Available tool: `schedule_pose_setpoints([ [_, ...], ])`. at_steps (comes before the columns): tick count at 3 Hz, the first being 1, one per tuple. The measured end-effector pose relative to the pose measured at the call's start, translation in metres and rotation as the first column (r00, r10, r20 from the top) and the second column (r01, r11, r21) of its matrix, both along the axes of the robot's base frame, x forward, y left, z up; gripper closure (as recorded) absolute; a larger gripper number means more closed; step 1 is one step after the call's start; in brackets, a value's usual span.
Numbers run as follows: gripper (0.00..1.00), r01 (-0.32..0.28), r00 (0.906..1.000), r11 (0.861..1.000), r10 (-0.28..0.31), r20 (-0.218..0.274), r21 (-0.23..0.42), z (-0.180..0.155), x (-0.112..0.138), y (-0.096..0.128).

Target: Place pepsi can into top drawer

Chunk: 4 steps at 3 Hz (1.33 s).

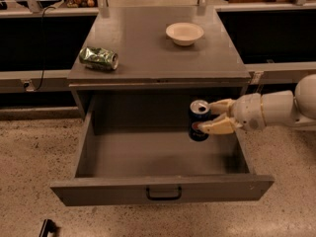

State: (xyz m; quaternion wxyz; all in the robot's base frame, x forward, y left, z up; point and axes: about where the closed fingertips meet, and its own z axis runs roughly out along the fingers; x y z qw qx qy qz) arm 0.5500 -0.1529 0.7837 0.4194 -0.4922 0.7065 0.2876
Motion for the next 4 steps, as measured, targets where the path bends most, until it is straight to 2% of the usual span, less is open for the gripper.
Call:
schedule_pose_setpoints([
  [1,0.81,-0.025,0.9993,0.997,0.022,0.03,0.077,-0.06,-0.014,-0.011],
  [2,0.59,-0.031,0.9994,0.994,0.029,0.02,0.101,-0.08,-0.014,-0.011],
  [4,0.11,-0.04,0.9991,0.994,0.038,0.019,0.103,-0.08,-0.014,-0.006],
])
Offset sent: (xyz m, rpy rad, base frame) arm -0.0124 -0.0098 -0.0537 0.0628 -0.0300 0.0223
